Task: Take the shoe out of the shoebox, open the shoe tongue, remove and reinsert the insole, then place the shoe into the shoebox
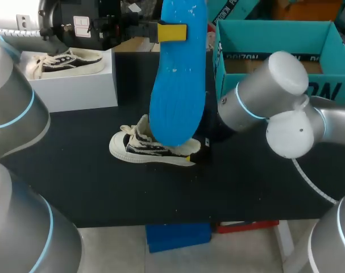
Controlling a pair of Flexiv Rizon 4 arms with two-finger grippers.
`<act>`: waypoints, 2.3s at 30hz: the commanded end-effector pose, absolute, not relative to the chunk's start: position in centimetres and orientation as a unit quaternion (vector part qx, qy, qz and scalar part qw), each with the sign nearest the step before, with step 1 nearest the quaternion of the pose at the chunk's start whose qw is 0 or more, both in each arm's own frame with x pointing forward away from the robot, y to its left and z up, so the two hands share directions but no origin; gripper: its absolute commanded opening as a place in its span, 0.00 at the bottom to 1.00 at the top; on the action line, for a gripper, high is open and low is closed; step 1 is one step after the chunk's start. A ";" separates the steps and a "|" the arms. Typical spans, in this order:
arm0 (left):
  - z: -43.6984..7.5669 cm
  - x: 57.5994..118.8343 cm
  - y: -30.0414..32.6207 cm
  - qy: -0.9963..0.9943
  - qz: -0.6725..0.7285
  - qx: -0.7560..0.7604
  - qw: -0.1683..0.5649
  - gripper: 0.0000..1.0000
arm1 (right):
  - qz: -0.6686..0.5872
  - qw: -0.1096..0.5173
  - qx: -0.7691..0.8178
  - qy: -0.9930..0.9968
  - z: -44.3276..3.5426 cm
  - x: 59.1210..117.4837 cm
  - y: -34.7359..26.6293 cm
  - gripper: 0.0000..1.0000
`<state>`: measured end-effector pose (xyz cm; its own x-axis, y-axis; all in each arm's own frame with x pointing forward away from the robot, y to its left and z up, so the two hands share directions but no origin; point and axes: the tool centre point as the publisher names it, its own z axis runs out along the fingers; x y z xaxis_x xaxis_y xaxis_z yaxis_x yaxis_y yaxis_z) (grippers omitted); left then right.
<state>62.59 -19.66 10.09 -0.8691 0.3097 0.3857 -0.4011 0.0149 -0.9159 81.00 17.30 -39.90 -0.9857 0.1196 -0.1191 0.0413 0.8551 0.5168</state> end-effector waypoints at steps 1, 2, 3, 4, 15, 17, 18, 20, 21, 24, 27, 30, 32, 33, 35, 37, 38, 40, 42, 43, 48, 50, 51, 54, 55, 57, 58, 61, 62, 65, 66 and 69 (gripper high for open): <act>10.1 62.6 -19.7 -0.667 0.700 0.035 0.253 0.00 | 0.357 0.076 0.035 0.930 -40.6 81.1 17.3 1.00; 10.1 62.6 -19.7 -0.667 0.700 0.035 0.253 0.00 | 0.363 0.077 0.035 0.928 -40.6 81.1 17.3 1.00; 10.1 62.6 -19.7 -0.667 0.700 0.035 0.253 0.00 | 0.365 0.077 0.034 0.927 -40.7 81.1 17.3 1.00; 10.1 62.6 -19.7 -0.667 0.700 0.035 0.253 0.00 | 0.366 0.077 0.034 0.927 -40.7 81.1 17.4 1.00; 10.1 62.6 -19.7 -0.667 0.700 0.035 0.253 0.00 | 0.399 0.070 0.033 0.914 -41.3 81.0 17.7 1.00; 10.1 62.6 -19.7 -0.667 0.700 0.035 0.253 0.00 | 0.404 0.070 0.032 0.911 -41.4 81.0 17.8 1.00; 10.1 62.6 -19.7 -0.667 0.700 0.035 0.253 0.00 | 0.406 0.069 0.032 0.911 -41.5 80.9 17.9 1.00; 10.1 62.6 -19.7 -0.667 0.700 0.035 0.253 0.00 | 0.412 0.066 0.031 0.908 -41.7 80.9 18.0 1.00; 10.1 62.6 -19.7 -0.667 0.700 0.035 0.253 0.00 | 0.415 0.064 0.031 0.907 -41.8 80.9 18.0 1.00; 10.1 62.6 -19.7 -0.667 0.700 0.035 0.253 0.00 | 0.423 0.064 0.032 0.903 -42.1 80.8 18.0 1.00; 10.1 62.6 -19.7 -0.667 0.700 0.035 0.253 0.00 | 0.432 0.062 0.033 0.899 -42.2 80.8 18.0 1.00; 10.1 62.6 -19.7 -0.667 0.700 0.035 0.253 0.00 | 0.436 0.058 0.033 0.897 -42.4 80.7 18.1 1.00; 10.1 62.6 -19.7 -0.667 0.700 0.035 0.253 0.00 | 0.441 0.056 0.034 0.895 -42.5 80.7 18.1 1.00; 10.1 62.6 -19.7 -0.667 0.700 0.035 0.253 0.00 | 0.442 0.055 0.035 0.895 -42.5 80.7 18.1 1.00; 10.1 62.6 -19.7 -0.667 0.700 0.035 0.253 0.00 | 0.443 0.054 0.035 0.894 -42.6 80.7 18.1 1.00; 10.1 62.6 -19.7 -0.667 0.700 0.035 0.253 0.00 | 0.444 0.053 0.036 0.894 -42.6 80.6 18.1 1.00; 10.1 62.6 -19.7 -0.667 0.700 0.035 0.253 0.00 | 0.444 0.052 0.037 0.894 -42.7 80.6 18.0 1.00; 10.1 62.6 -19.7 -0.667 0.700 0.035 0.253 0.00 | 0.445 0.052 0.037 0.893 -42.7 80.6 18.0 1.00; 10.1 62.6 -19.7 -0.667 0.700 0.035 0.253 0.00 | 0.445 0.052 0.038 0.893 -42.8 80.7 17.9 1.00; 10.1 62.6 -19.7 -0.667 0.700 0.035 0.253 0.00 | 0.445 0.052 0.039 0.893 -42.8 80.7 17.9 1.00; 10.1 62.6 -19.7 -0.667 0.700 0.035 0.253 0.00 | 0.445 0.051 0.040 0.893 -42.7 80.8 17.9 1.00; 10.1 62.6 -19.7 -0.667 0.700 0.035 0.253 0.00 | 0.436 0.054 0.044 0.897 -42.6 80.9 17.7 1.00; 10.1 62.6 -19.7 -0.667 0.700 0.035 0.253 0.00 | 0.423 0.054 0.047 0.903 -42.4 80.9 17.5 1.00; 10.1 62.6 -19.7 -0.667 0.700 0.035 0.253 0.00 | 0.406 0.057 0.053 0.911 -42.1 81.0 17.1 1.00; 10.1 62.6 -19.7 -0.667 0.700 0.035 0.253 0.00 | 0.398 0.058 0.055 0.914 -42.0 81.0 17.0 1.00; 10.1 62.6 -19.7 -0.667 0.700 0.035 0.253 0.00 | 0.375 0.056 0.059 0.924 -41.9 81.0 16.8 1.00; 10.1 62.6 -19.7 -0.667 0.700 0.035 0.253 0.00 | 0.372 0.057 0.061 0.925 -41.8 81.0 16.8 1.00; 10.1 62.6 -19.7 -0.667 0.700 0.035 0.253 0.00 | 0.345 0.054 0.063 0.935 -41.7 81.2 16.4 1.00; 10.1 62.6 -19.7 -0.667 0.700 0.035 0.253 0.00 | 0.339 0.054 0.064 0.937 -41.7 81.3 16.3 1.00; 10.1 62.6 -19.7 -0.667 0.700 0.035 0.253 0.00 | 0.318 0.055 0.065 0.944 -41.2 81.6 16.0 1.00; 10.1 62.6 -19.7 -0.667 0.700 0.035 0.253 0.00 | 0.315 0.055 0.065 0.945 -41.0 81.7 15.9 1.00; 10.1 62.6 -19.7 -0.667 0.700 0.035 0.253 0.00 | 0.305 0.058 0.069 0.948 -40.4 81.9 15.6 1.00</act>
